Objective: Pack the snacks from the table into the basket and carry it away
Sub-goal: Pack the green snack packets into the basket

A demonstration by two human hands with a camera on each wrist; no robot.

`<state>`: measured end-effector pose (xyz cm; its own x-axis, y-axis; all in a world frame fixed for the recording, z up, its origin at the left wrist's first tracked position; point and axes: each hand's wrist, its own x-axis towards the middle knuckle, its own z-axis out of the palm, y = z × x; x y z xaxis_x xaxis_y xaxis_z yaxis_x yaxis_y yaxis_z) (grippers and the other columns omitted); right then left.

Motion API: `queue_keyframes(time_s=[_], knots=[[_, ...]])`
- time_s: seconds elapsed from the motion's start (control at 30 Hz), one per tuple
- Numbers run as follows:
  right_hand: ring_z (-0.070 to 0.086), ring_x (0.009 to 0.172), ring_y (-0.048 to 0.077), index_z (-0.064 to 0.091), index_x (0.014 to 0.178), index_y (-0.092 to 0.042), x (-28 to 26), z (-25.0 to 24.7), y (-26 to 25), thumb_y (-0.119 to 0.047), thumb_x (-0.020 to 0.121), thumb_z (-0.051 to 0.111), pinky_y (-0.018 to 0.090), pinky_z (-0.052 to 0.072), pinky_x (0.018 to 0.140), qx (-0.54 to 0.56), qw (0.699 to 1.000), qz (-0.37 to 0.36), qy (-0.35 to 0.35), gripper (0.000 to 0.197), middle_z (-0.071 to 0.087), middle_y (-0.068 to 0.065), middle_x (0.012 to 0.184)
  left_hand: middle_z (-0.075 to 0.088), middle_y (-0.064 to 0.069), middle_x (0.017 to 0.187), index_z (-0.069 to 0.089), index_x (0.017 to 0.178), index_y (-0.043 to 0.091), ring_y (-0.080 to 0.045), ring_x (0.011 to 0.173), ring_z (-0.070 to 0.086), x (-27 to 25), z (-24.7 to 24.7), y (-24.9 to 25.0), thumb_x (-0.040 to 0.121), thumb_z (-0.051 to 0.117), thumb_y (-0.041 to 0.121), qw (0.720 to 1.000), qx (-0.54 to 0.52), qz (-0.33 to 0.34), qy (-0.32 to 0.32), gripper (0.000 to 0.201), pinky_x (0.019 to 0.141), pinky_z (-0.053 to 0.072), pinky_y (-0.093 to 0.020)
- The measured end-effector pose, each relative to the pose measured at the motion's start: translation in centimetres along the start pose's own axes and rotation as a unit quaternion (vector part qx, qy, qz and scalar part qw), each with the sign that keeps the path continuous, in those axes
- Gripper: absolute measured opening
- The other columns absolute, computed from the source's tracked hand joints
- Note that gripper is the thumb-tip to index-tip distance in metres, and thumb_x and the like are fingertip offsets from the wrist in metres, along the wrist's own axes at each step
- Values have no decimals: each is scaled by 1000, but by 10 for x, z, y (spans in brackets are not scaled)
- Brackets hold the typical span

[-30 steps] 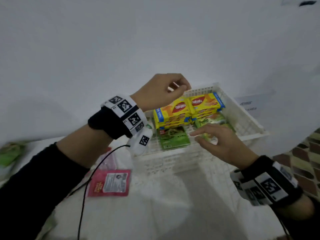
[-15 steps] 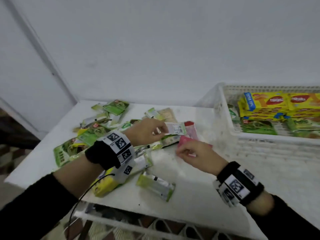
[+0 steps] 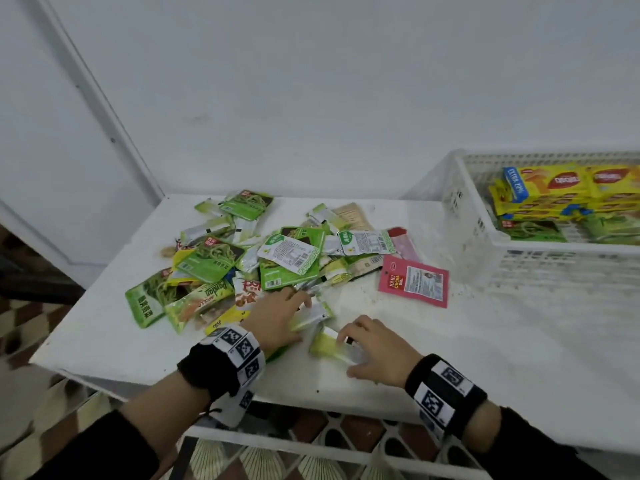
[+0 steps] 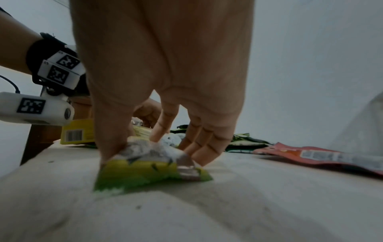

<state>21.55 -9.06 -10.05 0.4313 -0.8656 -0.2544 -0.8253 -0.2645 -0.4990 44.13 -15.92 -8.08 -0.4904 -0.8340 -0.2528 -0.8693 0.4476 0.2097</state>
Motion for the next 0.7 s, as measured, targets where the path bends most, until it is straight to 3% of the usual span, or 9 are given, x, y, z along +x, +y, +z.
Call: queue_keyframes(time_s=[0.13, 0.23, 0.33, 0.4, 0.5, 0.57, 0.6, 0.67, 0.7], knots=[[50, 100, 18, 50, 120, -29, -17, -12, 15, -25, 84, 59, 34, 45, 88, 69, 997, 12, 12, 38, 52, -1, 111, 50, 5, 116, 46, 119, 27, -15, 103, 51, 9, -27, 20, 84, 63, 27, 995, -68, 50, 52, 39, 87, 46, -32], [55, 78, 13, 47, 120, -30, -41, -34, 32, -24, 88, 55, 30, 45, 72, 159, 985, 59, 30, 34, 58, -3, 103, 59, -1, 117, 46, 121, 20, -18, 106, 58, 28, -59, 47, 88, 62, 31, 985, -107, 94, 95, 38, 87, 50, -35], [56, 69, 16, 42, 125, -32, -71, -62, 60, -27, 96, 47, 29, 45, 65, 177, 976, 111, 54, 30, 65, 1, 102, 61, 6, 111, 51, 117, 18, -12, 104, 59, 56, -95, 83, 91, 59, 30, 974, -151, 112, 125, 30, 84, 46, -25], [51, 59, 9, 40, 126, -31, -94, -86, 80, -26, 98, 43, 23, 41, 59, 199, 967, 136, 76, 28, 63, -4, 90, 60, 6, 108, 50, 118, 19, -12, 97, 60, 79, -119, 114, 93, 56, 30, 968, -161, 130, 142, 28, 78, 44, -24], [55, 53, -4, 40, 126, -26, -131, -132, 108, -25, 96, 53, 11, 39, 52, 246, 947, 163, 128, 32, 62, -9, 93, 62, 6, 104, 50, 118, 21, -11, 79, 61, 120, -148, 166, 95, 54, 33, 951, -190, 172, 172, 27, 65, 47, -19], [64, 70, -10, 39, 125, -25, -154, -165, 128, -26, 88, 68, 8, 43, 55, 256, 937, 172, 165, 47, 61, -10, 107, 60, 7, 99, 54, 117, 18, -8, 76, 57, 150, -162, 203, 96, 53, 32, 939, -199, 198, 197, 26, 60, 39, -11], [64, 74, -12, 39, 123, -25, -165, -182, 140, -24, 85, 72, 7, 43, 56, 244, 936, 178, 181, 50, 59, -10, 108, 59, 5, 97, 57, 115, 16, -9, 78, 55, 165, -167, 224, 96, 53, 30, 934, -193, 213, 210, 25, 61, 36, -13], [63, 64, -6, 40, 111, -26, -184, -215, 166, -15, 84, 72, 10, 45, 54, 223, 933, 182, 217, 43, 61, -2, 102, 57, -3, 96, 62, 112, 12, -14, 86, 52, 194, -172, 264, 95, 55, 28, 927, -176, 243, 226, 24, 68, 30, -18], [61, 59, 1, 40, 104, -26, -193, -232, 181, -11, 84, 71, 20, 49, 52, 215, 928, 182, 242, 40, 63, 1, 97, 56, -5, 96, 63, 112, 12, -15, 88, 51, 209, -173, 282, 94, 56, 29, 925, -172, 253, 224, 25, 70, 29, -18]])
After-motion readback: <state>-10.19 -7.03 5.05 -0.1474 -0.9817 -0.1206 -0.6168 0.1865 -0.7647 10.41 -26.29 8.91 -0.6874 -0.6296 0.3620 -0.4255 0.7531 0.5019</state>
